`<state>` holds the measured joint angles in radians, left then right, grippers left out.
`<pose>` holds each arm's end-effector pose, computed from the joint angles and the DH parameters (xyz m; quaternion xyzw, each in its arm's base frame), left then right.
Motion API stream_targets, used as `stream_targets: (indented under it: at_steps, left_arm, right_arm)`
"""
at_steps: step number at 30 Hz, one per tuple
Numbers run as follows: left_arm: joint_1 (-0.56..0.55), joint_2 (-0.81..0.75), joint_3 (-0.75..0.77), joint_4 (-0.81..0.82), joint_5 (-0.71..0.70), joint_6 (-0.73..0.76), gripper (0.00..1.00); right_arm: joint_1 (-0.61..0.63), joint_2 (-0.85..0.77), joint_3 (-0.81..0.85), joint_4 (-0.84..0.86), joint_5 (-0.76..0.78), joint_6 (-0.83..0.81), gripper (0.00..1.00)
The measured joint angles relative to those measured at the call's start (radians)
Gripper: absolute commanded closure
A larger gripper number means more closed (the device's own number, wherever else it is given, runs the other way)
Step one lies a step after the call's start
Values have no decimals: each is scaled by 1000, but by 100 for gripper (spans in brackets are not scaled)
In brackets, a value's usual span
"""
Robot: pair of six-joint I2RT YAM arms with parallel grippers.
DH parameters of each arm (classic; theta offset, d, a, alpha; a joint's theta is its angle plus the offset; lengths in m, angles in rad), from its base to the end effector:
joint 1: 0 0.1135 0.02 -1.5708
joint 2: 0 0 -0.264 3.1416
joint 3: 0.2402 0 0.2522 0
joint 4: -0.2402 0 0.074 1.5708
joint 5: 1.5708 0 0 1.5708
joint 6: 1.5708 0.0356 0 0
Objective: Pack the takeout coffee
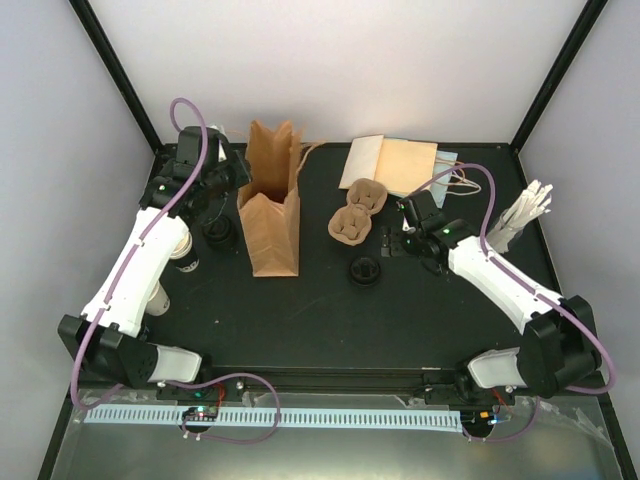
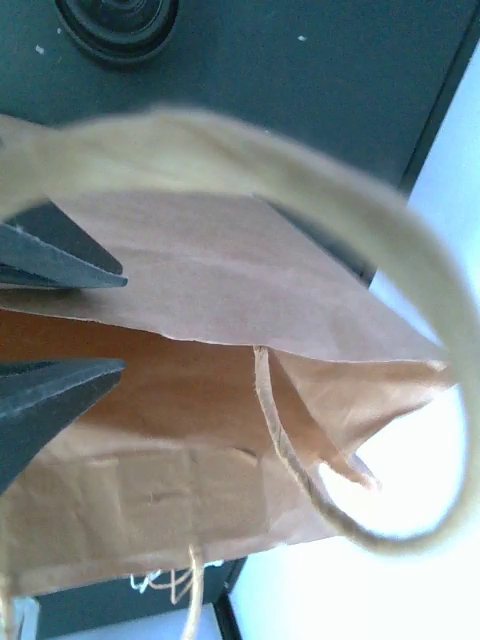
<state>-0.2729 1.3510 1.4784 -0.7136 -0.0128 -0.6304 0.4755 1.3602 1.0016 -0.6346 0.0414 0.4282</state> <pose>0.2785 -0.0775 0.4012 -0.1597 0.8667 -0.2012 0.4277 0.2452 0.1246 0.2501 -0.0168 0.9583 0.1065 0.2648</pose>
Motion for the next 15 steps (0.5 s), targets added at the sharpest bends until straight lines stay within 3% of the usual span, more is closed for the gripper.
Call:
stream_targets:
  at_steps: [8,11,15]
  left_arm:
    - [5,-7,-15,26,14,-5,30]
    - [5,-53,-17,25,15,8,10]
    - [6,-149,-16,13,22,35,5]
  right_arm:
    - [0,-11,-11,3,0,-3,13]
    - [0,-9,-11,10,-11,-4,12]
    - [0,20,-8,31,-37,-7,12]
